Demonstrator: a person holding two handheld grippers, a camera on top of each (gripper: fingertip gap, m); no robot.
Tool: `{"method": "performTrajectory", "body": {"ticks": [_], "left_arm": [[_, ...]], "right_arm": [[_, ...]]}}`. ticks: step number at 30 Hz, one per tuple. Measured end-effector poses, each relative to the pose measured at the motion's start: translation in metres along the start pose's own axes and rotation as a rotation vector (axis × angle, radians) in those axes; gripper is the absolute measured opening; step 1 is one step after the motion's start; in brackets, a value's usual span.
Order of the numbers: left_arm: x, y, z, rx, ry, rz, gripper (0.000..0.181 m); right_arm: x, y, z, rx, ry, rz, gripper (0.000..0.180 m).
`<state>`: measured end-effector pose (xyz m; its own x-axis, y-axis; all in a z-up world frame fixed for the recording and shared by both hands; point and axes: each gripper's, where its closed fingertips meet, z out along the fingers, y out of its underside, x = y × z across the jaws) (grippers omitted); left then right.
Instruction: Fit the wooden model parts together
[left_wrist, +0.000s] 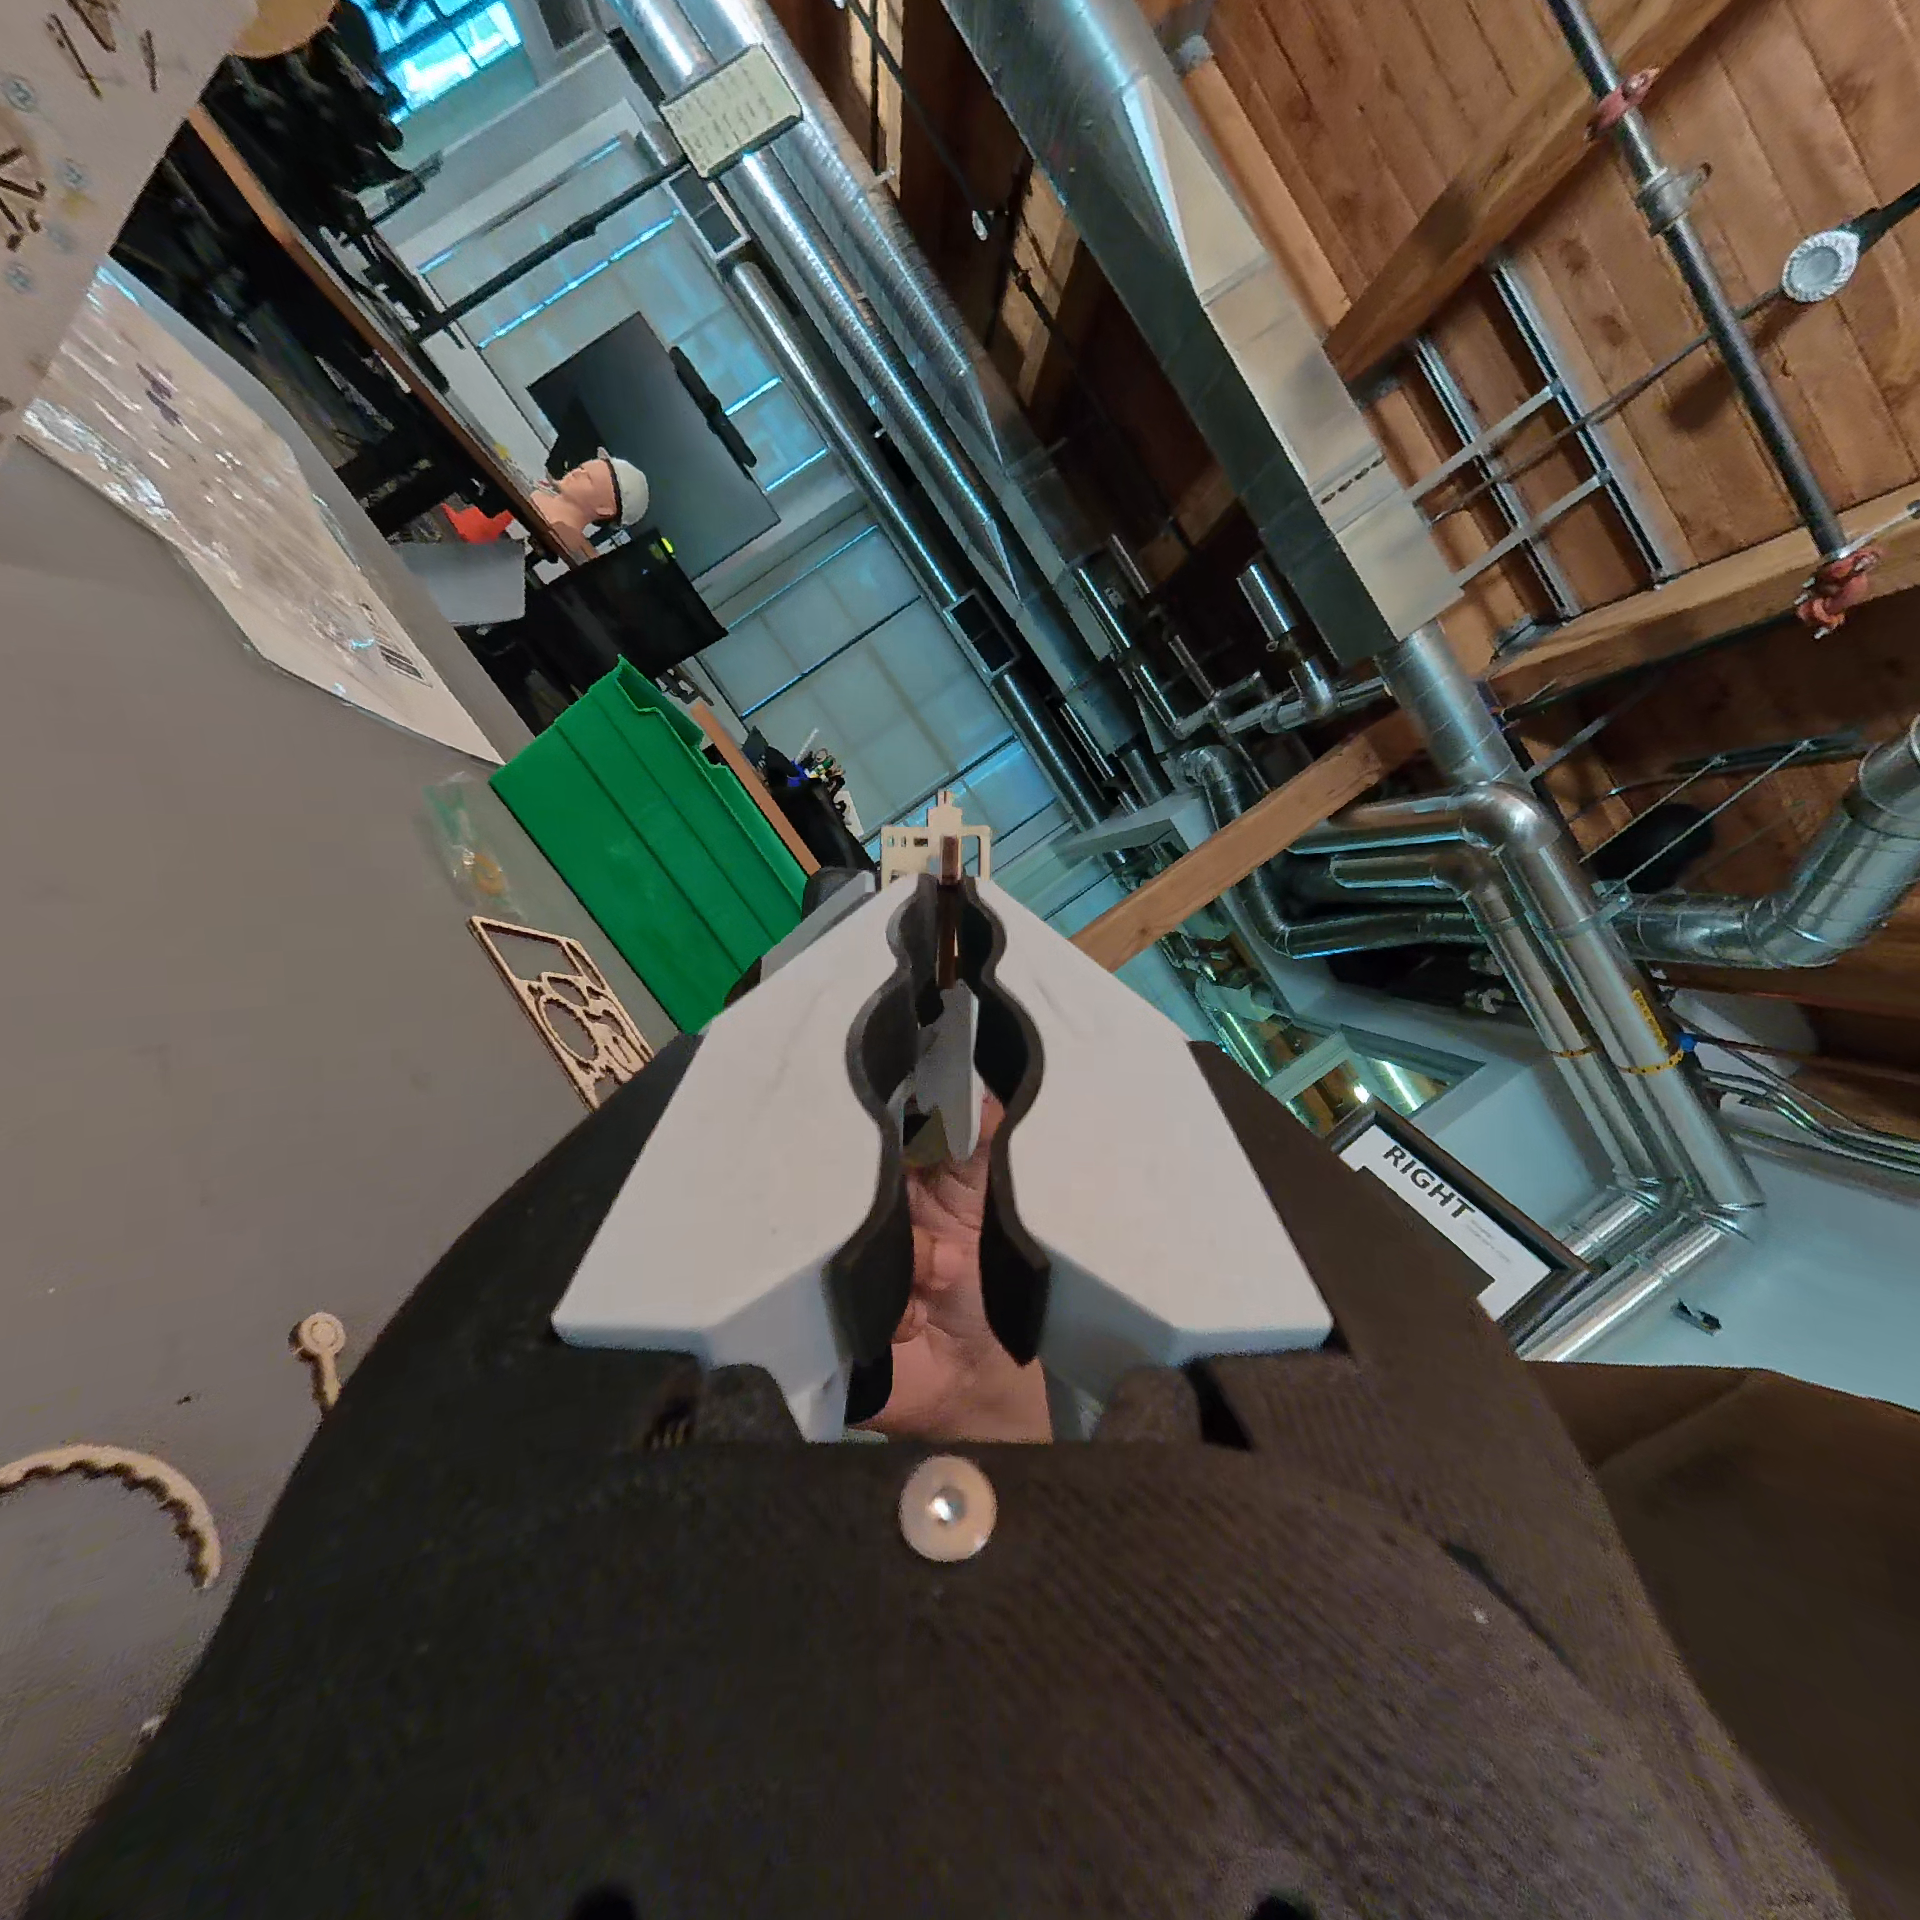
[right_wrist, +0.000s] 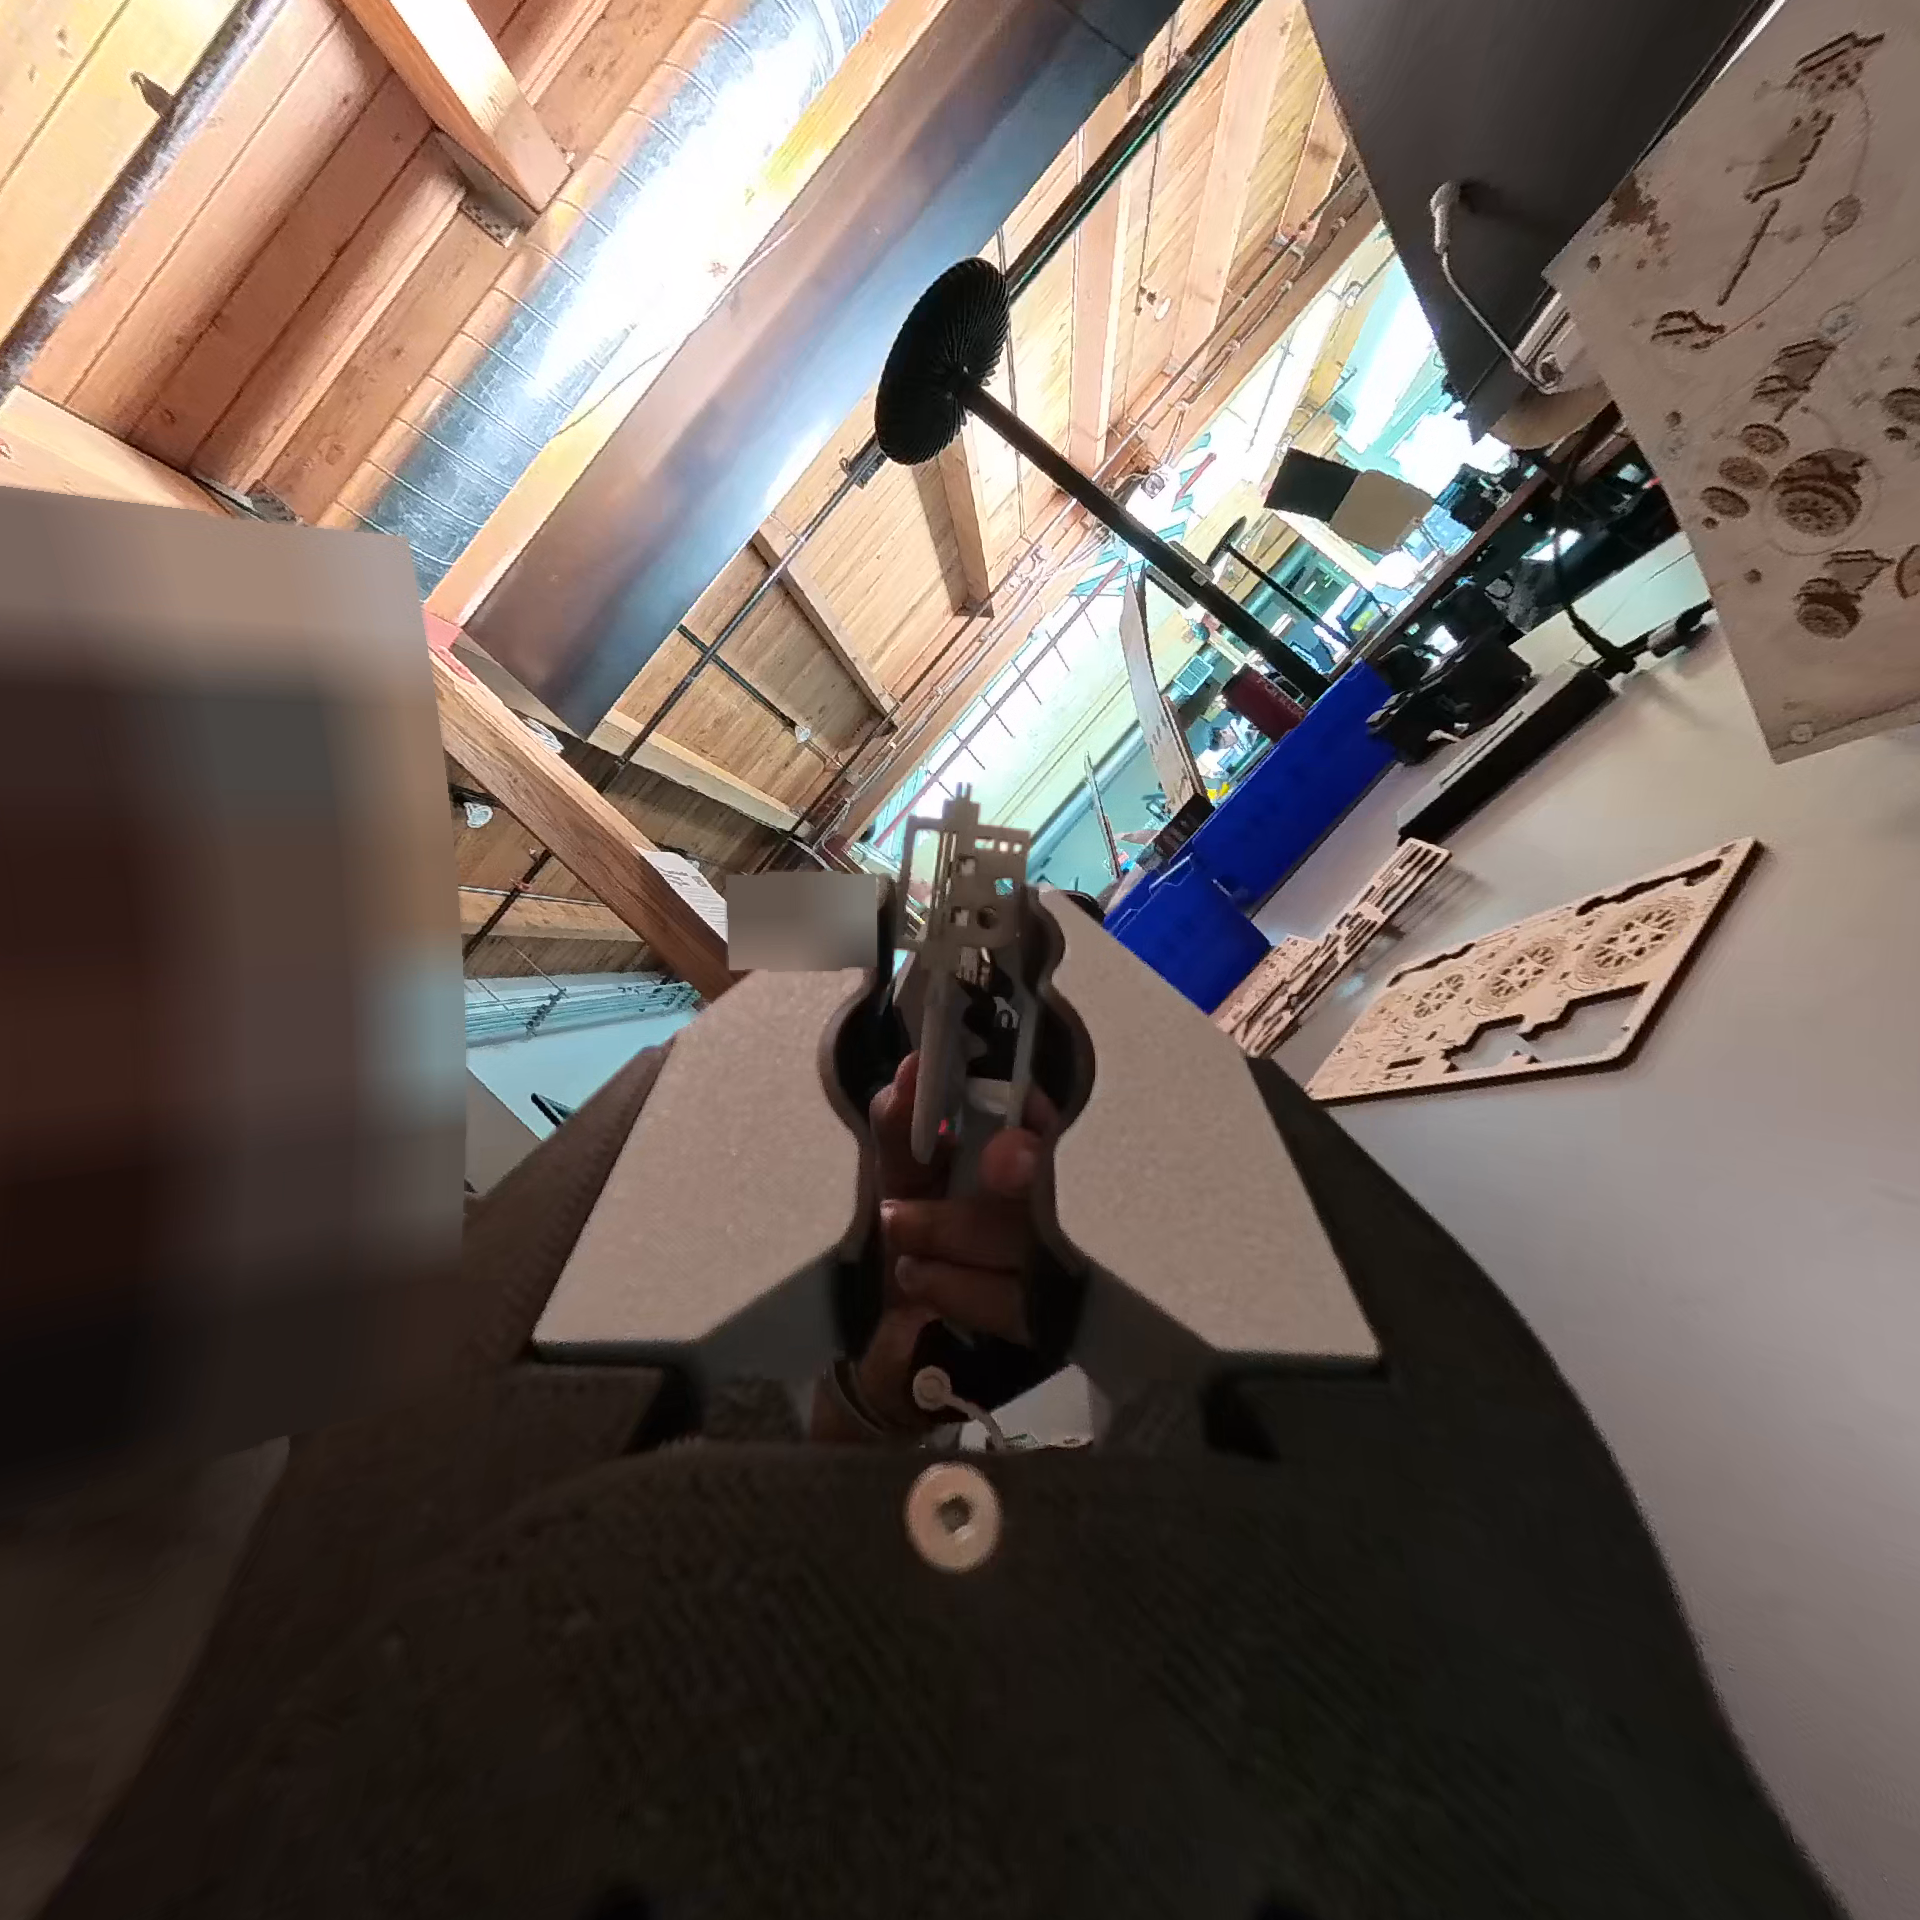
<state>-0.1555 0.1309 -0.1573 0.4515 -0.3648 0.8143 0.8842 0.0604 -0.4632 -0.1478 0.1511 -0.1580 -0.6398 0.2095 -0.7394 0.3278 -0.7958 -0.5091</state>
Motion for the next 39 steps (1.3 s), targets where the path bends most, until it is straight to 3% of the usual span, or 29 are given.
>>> {"method": "performTrajectory", "body": {"ticks": [21,27,39], "left_arm": [[-0.005,0.004,-0.001,-0.039,-0.079,0.056,0.002],[-0.005,0.000,-0.004,-0.075,-0.115,0.148,0.003],[-0.011,0.005,-0.002,-0.096,-0.107,0.086,0.005]], "right_arm": [[0.004,0.001,-0.001,-0.025,0.053,-0.016,0.023],[0.006,0.007,0.002,-0.095,0.076,-0.009,0.023],[0.012,0.004,0.000,-0.099,0.101,0.000,0.023]]}}
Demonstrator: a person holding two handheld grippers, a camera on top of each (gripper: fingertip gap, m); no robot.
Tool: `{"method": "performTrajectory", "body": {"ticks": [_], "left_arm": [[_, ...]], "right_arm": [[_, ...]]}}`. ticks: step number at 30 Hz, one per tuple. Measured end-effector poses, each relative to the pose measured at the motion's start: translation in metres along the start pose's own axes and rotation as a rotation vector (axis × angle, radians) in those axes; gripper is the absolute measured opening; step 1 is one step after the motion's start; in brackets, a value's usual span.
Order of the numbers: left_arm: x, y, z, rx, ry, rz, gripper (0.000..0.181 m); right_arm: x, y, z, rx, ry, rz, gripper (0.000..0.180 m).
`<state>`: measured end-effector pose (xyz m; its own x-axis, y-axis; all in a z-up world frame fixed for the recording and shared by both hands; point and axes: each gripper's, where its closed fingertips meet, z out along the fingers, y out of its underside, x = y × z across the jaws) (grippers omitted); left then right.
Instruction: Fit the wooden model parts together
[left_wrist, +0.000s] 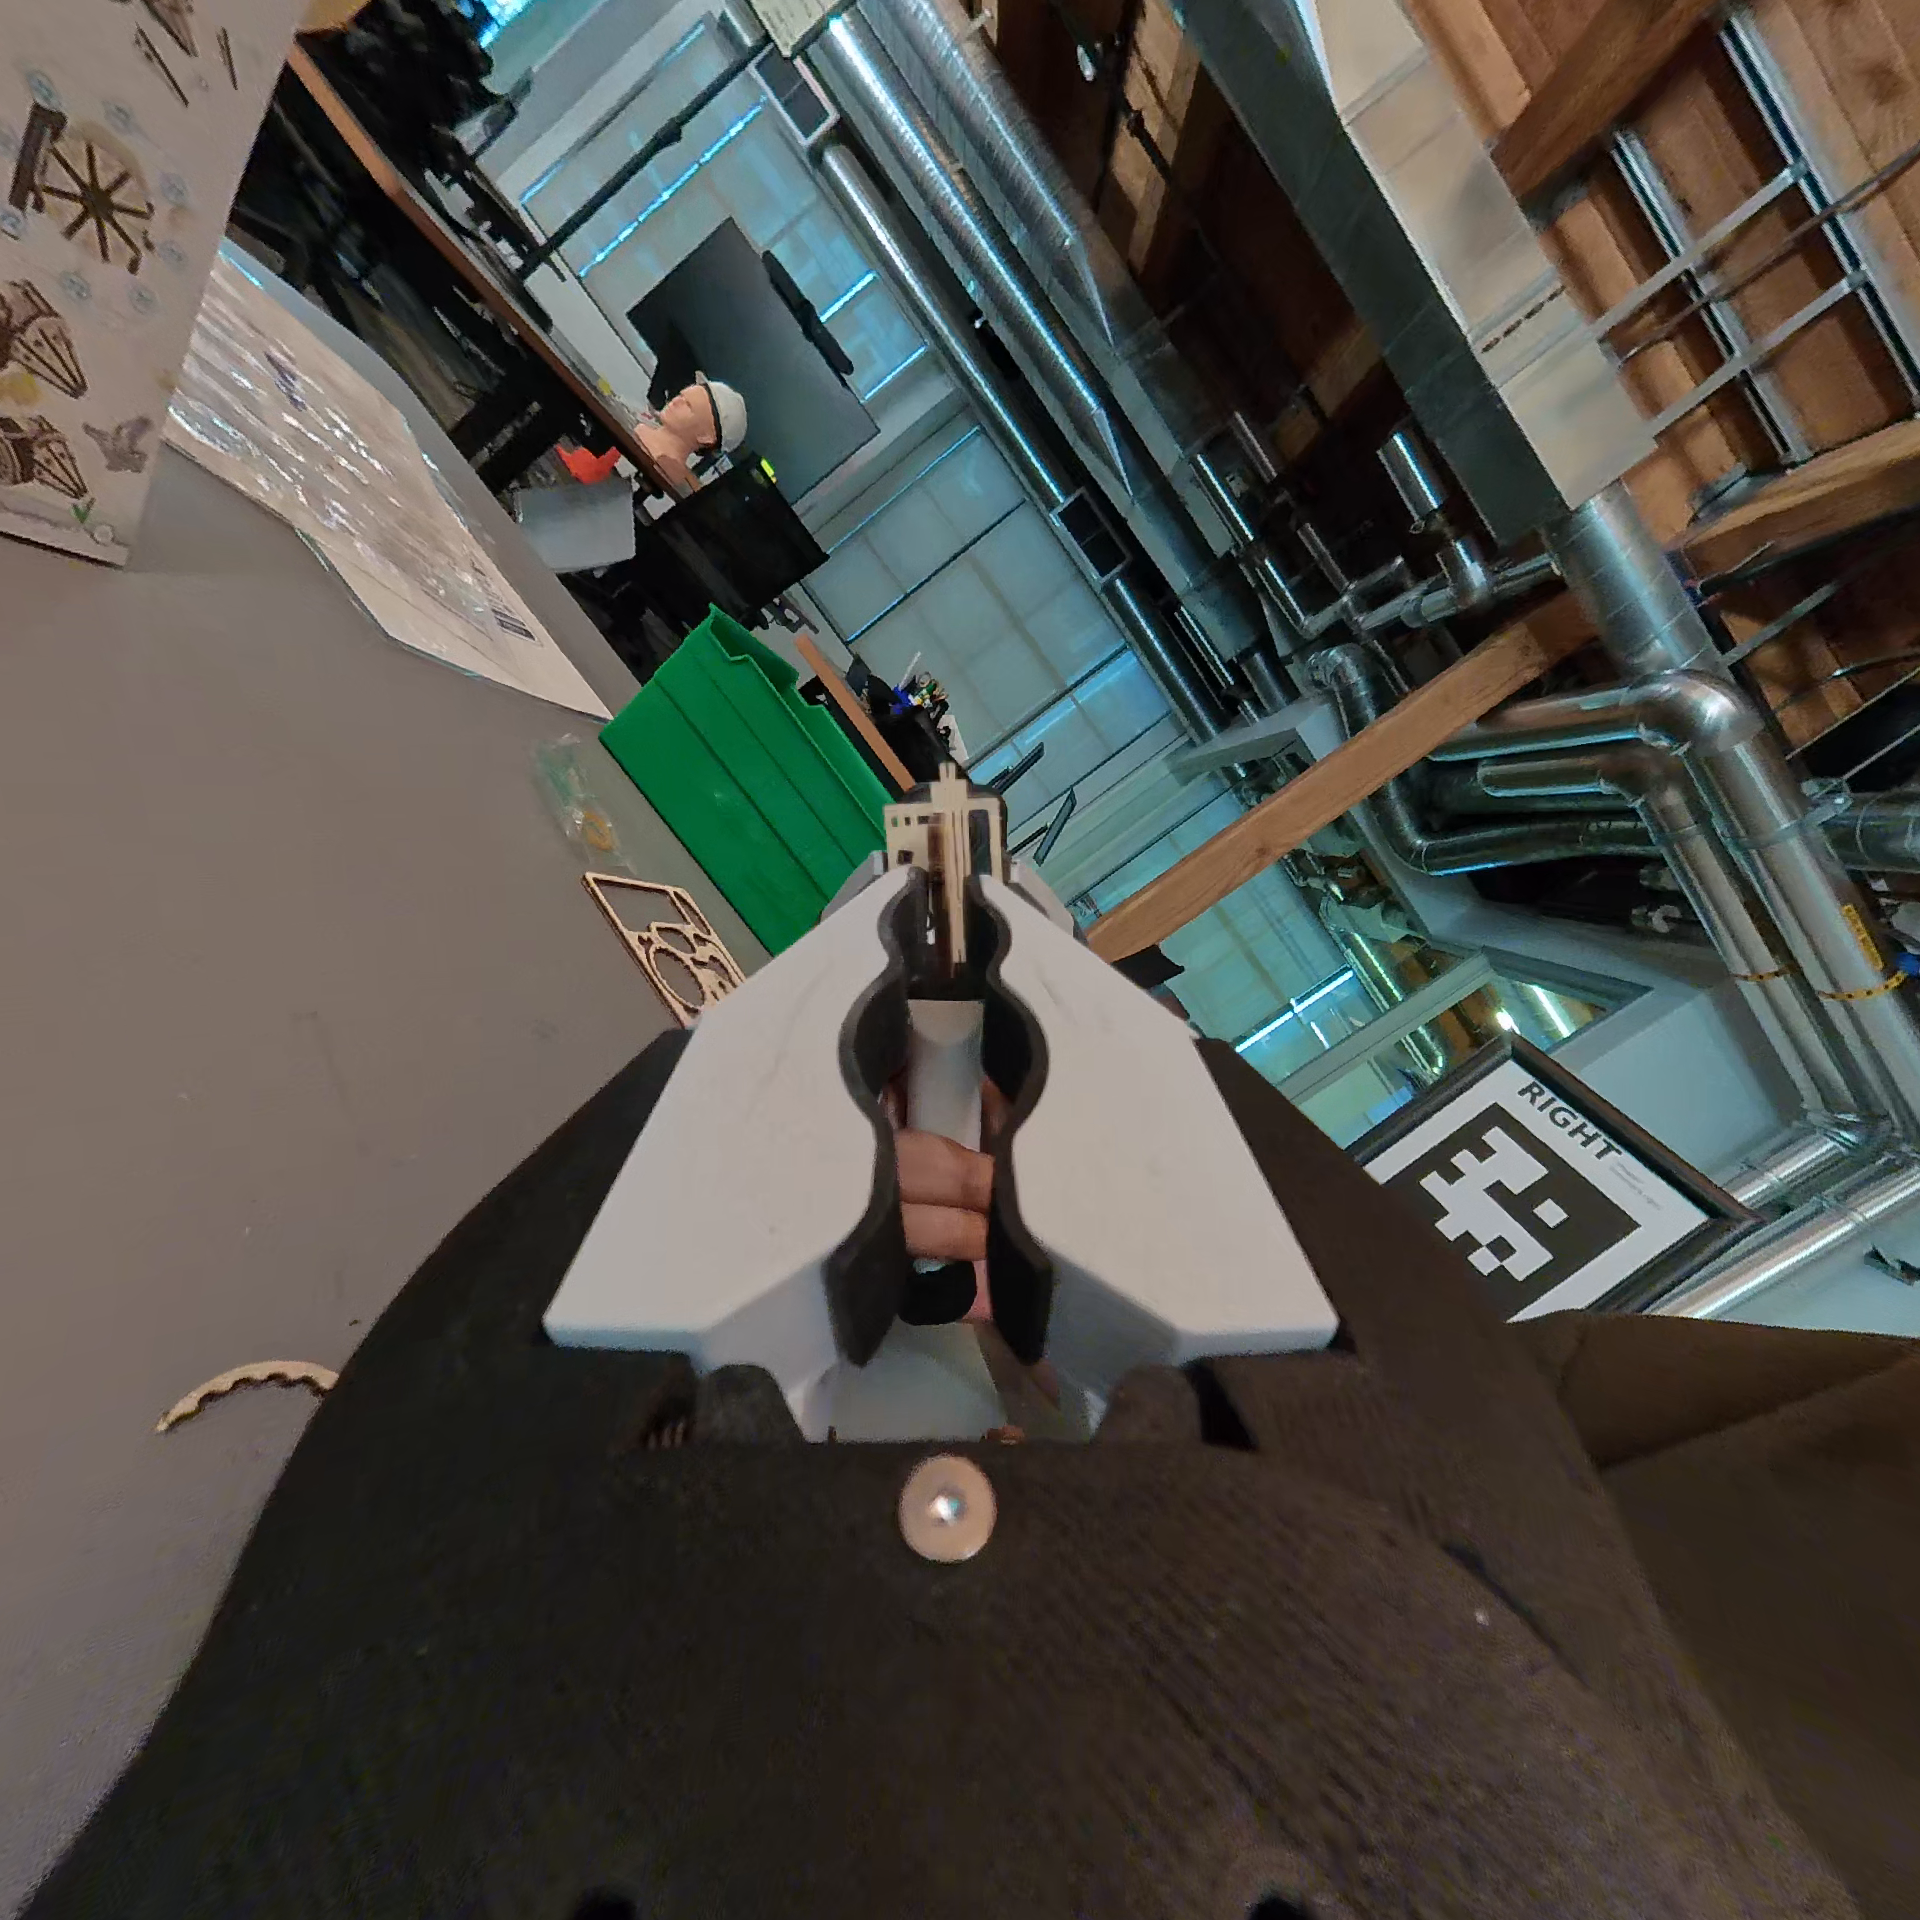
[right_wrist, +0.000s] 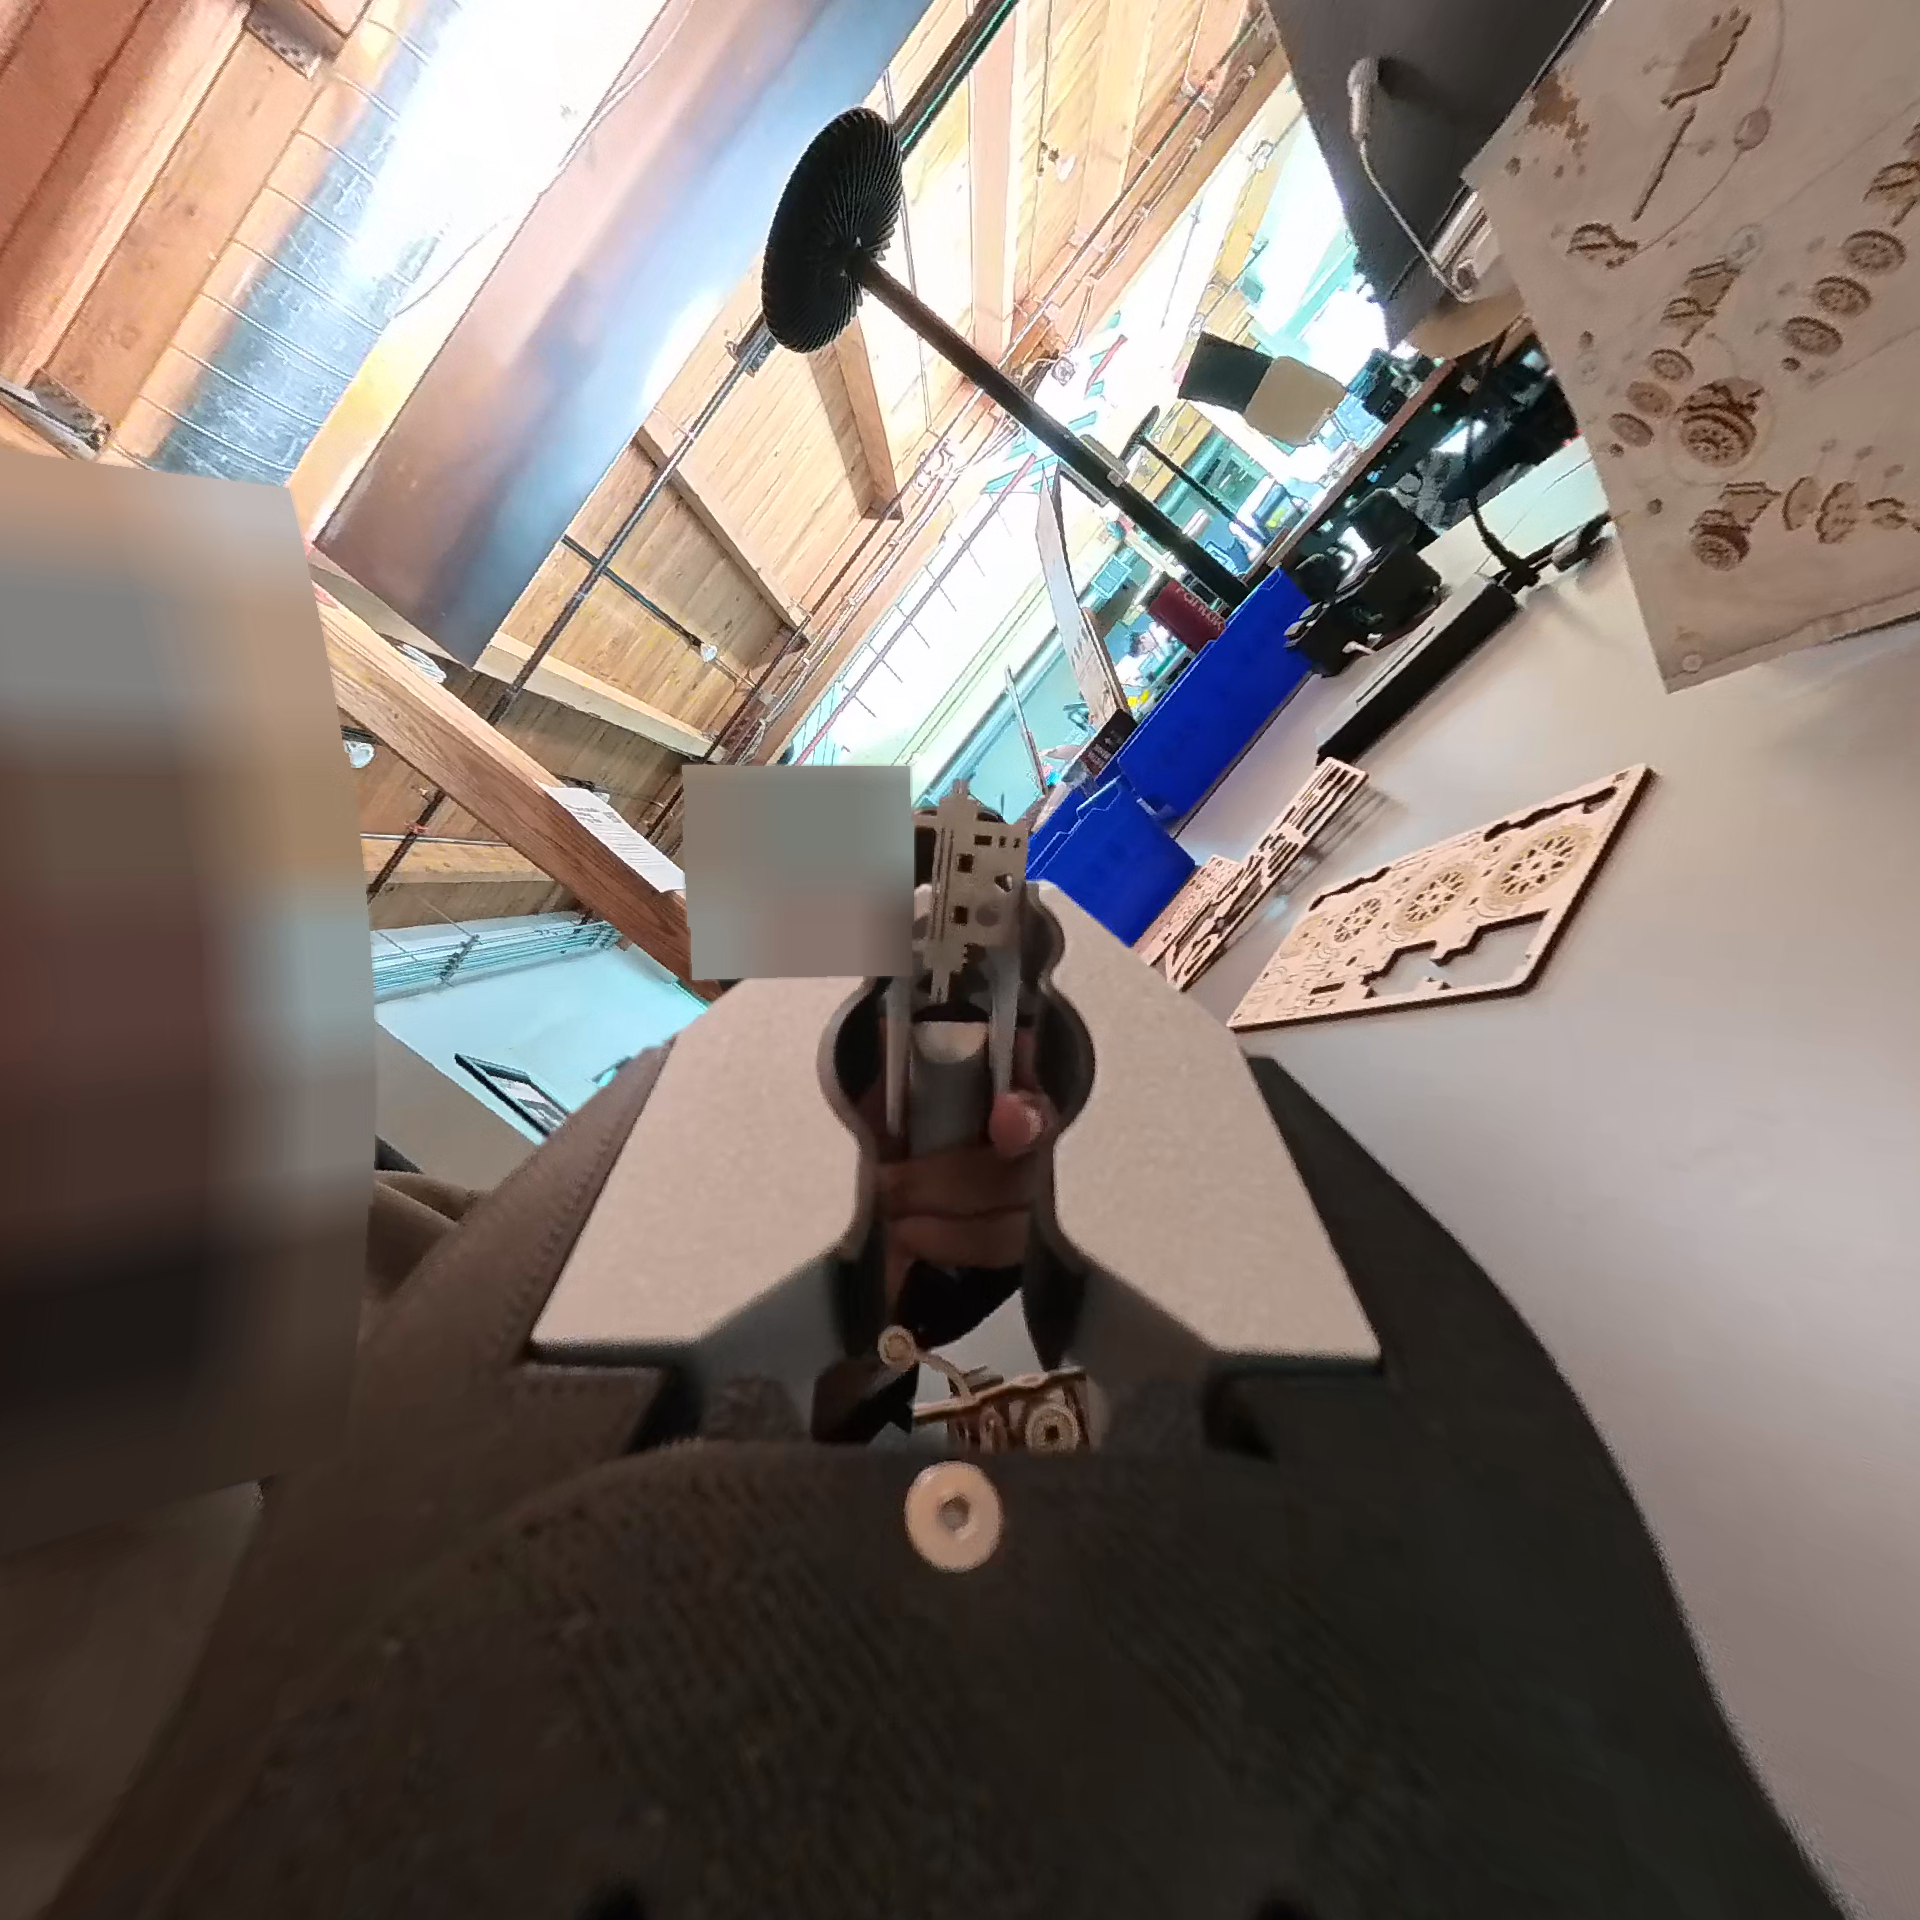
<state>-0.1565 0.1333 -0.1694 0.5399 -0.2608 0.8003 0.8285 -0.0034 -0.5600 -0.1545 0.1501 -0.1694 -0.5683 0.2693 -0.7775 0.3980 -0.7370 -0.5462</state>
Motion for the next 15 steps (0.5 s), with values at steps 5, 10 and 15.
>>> {"method": "performTrajectory", "body": {"ticks": [5,10,15], "left_arm": [[-0.004,0.003,0.002,-0.018,-0.023,0.001,0.021],[-0.023,-0.003,-0.005,-0.023,-0.123,0.052,0.044],[-0.042,-0.018,-0.019,0.011,-0.220,0.107,0.045]], "right_arm": [[0.000,0.002,0.001,-0.012,0.015,-0.012,0.023],[0.006,-0.005,-0.007,-0.119,0.175,-0.172,0.023],[0.031,-0.004,-0.030,-0.459,0.566,-0.446,0.024]]}}
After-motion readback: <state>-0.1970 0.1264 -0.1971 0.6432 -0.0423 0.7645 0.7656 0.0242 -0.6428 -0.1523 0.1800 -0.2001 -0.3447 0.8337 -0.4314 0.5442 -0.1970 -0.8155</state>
